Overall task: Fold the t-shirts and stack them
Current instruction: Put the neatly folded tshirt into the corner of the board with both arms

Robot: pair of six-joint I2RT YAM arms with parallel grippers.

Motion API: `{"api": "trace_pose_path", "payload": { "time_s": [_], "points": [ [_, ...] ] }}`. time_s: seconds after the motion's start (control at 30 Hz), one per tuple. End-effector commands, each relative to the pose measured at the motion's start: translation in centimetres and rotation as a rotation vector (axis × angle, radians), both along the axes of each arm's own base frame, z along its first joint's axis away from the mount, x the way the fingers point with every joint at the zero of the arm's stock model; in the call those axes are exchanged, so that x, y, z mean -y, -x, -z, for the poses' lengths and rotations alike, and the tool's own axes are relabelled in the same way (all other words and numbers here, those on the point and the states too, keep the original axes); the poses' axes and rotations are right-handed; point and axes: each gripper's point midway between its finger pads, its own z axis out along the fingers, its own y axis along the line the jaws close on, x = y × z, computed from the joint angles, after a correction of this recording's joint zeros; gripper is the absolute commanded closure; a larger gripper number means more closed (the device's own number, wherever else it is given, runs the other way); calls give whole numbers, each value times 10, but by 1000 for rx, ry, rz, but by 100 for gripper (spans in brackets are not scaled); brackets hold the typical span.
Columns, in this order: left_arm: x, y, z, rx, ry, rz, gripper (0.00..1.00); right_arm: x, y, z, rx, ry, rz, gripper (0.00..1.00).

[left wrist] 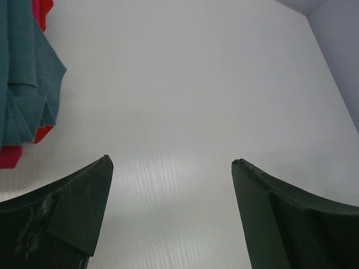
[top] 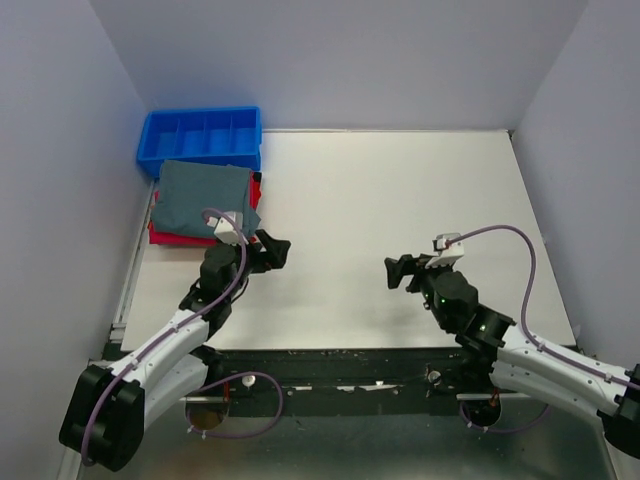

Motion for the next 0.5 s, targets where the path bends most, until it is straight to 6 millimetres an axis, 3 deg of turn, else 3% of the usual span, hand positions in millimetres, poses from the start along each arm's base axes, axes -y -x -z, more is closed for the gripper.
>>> {"api": "trace_pose_path", "payload": {
  "time_s": [0.0, 0.3, 0.47],
  "points": [
    [24, -3, -29, 112, 37, 107, 1, 1, -9, -6, 24, 17, 43, 0],
    [41, 3, -36, 134, 29, 184, 1, -4, -15, -4, 22, 54, 41, 0],
    [40, 2, -35, 138, 5, 184, 1, -4, -14, -7, 33, 44, 34, 0]
  ]
}}
